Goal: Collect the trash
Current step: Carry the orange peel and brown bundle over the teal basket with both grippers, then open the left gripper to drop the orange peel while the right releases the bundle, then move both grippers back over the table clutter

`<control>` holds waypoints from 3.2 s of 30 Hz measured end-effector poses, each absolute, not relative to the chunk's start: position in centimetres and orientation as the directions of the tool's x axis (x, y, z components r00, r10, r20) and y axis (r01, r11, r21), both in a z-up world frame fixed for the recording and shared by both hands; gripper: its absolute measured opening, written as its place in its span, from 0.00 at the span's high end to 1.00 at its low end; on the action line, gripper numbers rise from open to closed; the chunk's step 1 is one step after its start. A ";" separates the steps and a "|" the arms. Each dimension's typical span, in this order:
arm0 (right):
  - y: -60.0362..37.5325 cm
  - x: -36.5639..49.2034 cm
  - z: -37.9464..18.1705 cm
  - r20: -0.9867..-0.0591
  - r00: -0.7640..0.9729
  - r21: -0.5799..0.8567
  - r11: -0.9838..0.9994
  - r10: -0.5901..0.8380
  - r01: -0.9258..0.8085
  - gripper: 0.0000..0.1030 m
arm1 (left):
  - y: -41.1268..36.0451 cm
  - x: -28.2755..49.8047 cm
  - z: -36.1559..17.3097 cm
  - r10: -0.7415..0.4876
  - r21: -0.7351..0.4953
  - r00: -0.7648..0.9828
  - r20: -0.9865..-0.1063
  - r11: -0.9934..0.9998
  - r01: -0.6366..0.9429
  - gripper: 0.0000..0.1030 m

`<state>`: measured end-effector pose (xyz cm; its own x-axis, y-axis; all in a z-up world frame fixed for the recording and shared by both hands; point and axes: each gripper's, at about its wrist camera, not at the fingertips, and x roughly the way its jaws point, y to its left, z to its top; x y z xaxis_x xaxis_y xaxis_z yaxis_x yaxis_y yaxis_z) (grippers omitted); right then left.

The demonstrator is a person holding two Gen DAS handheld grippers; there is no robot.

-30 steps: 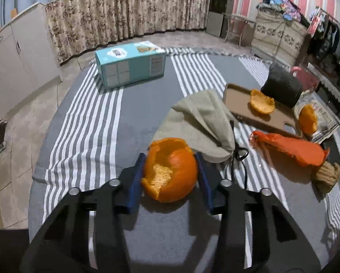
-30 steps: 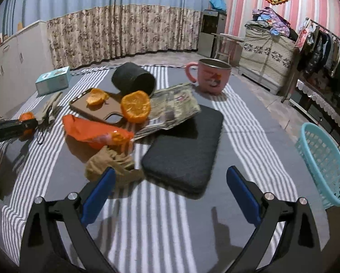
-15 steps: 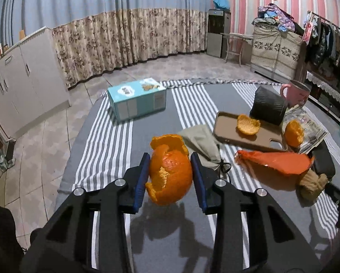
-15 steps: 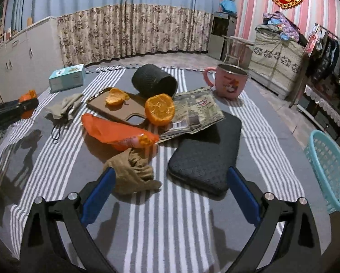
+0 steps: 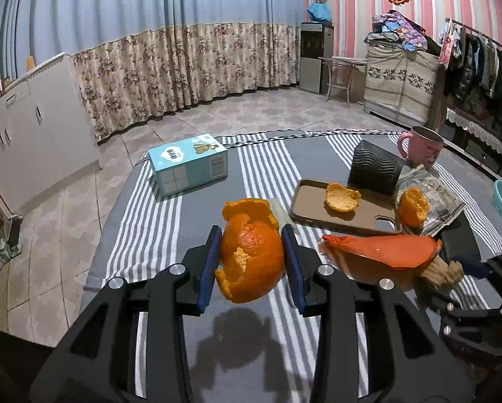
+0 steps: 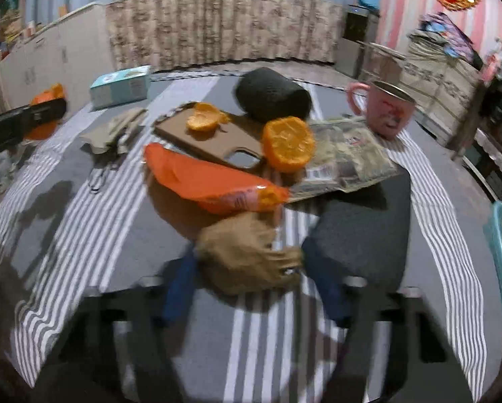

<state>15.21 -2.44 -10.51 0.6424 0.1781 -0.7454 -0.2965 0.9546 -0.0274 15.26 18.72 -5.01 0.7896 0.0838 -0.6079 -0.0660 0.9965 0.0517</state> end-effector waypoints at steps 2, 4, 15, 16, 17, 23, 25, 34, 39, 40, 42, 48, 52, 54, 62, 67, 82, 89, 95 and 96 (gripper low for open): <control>-2.9 14.9 -10.1 -0.736 0.642 -0.002 0.948 0.214 -0.319 0.50 | 18.1 15.2 -4.9 0.076 0.045 0.789 -0.609 0.997 -0.062 0.66; -4.1 14.2 -8.9 -0.711 0.664 0.004 0.946 0.231 -0.324 0.51 | 17.1 15.3 -4.6 0.069 0.043 0.795 -0.603 0.998 -0.054 0.66; -20.2 13.9 -2.6 -0.613 0.782 -0.020 0.987 0.116 -0.162 0.50 | 7.0 16.7 -2.2 -0.052 -0.001 0.835 -0.548 0.998 0.061 0.66; -22.1 14.1 -2.5 -0.610 0.788 -0.029 0.991 0.087 -0.132 0.50 | 6.2 16.8 -2.2 -0.061 -0.004 0.836 -0.546 0.998 0.070 0.66; -24.0 14.3 -2.4 -0.608 0.792 -0.037 0.994 0.059 -0.102 0.50 | 5.1 16.9 -2.1 -0.072 -0.008 0.837 -0.543 0.997 0.081 0.66; -34.9 15.0 -2.0 -0.585 0.810 -0.005 0.998 -0.048 0.056 0.50 | -2.3 18.2 -1.9 -0.138 -0.014 0.834 -0.535 0.988 0.155 0.66; -37.9 15.1 -2.4 -0.574 0.815 0.014 0.995 -0.074 0.100 0.50 | -5.4 18.6 -1.9 -0.164 -0.008 0.829 -0.534 0.982 0.189 0.66; -45.6 16.3 -4.2 -0.587 0.803 0.101 0.975 -0.101 0.197 0.50 | -17.9 18.9 -2.2 -0.285 0.011 0.804 -0.522 0.940 0.341 0.66; -47.4 15.9 -4.9 -0.594 0.791 0.082 0.968 -0.144 0.238 0.50 | -24.0 18.8 -3.3 -0.355 -0.005 0.770 -0.531 0.909 0.416 0.65; -47.6 15.8 -4.9 -0.593 0.792 0.089 0.966 -0.145 0.243 0.50 | -25.1 18.9 -3.4 -0.365 -0.005 0.764 -0.533 0.904 0.428 0.65; -48.5 15.7 -4.8 -0.586 0.796 0.106 0.960 -0.151 0.259 0.50 | -27.1 18.9 -4.0 -0.379 0.006 0.753 -0.538 0.891 0.453 0.65; -50.9 15.3 -5.5 -0.595 0.784 0.121 0.944 -0.178 0.306 0.50 | -31.4 19.3 -4.6 -0.423 0.018 0.717 -0.554 0.855 0.518 0.63; -52.1 15.0 -5.7 -0.594 0.787 0.161 0.933 -0.169 0.321 0.50 | -32.9 19.7 -4.8 -0.432 0.024 0.712 -0.553 0.846 0.532 0.57; -52.1 15.0 -5.7 -0.593 0.788 0.161 0.934 -0.167 0.319 0.50 | -33.0 19.9 -4.9 -0.435 0.013 0.707 -0.558 0.847 0.531 0.40; -50.6 15.4 -5.7 -0.599 0.784 0.136 0.943 -0.165 0.302 0.50 | -30.5 19.7 -2.7 -0.365 0.054 0.793 -0.487 0.894 0.445 0.15; -48.5 16.3 -5.9 -0.597 0.788 0.114 0.957 -0.148 0.266 0.49 | -27.2 19.3 -2.1 -0.287 0.079 0.838 -0.464 0.929 0.361 0.06; -45.2 16.0 -4.8 -0.504 0.834 0.026 0.962 -0.223 0.273 0.09 | -18.0 18.5 -1.2 -0.178 0.072 0.872 -0.457 0.969 0.235 0.05; -44.2 16.0 -5.1 -0.504 0.837 0.041 0.962 -0.213 0.269 0.09 | -12.4 18.5 -1.6 -0.097 0.083 0.880 -0.465 0.985 0.152 0.05; -41.7 16.0 -5.0 -0.488 0.842 0.005 0.964 -0.230 0.266 0.09 | -7.5 18.0 -2.1 -0.046 0.069 0.882 -0.469 0.994 0.088 0.05; -41.2 15.9 -4.9 -0.484 0.844 0.000 0.965 -0.229 0.262 0.09 | -6.9 18.0 -2.2 -0.037 0.069 0.881 -0.472 0.994 0.079 0.05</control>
<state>15.94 -41.17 -4.89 0.8445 -0.2292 -0.4841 0.2619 0.9651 -0.0002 17.96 -6.86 -2.25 0.8810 -0.0375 -0.4717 0.0792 0.9945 0.0688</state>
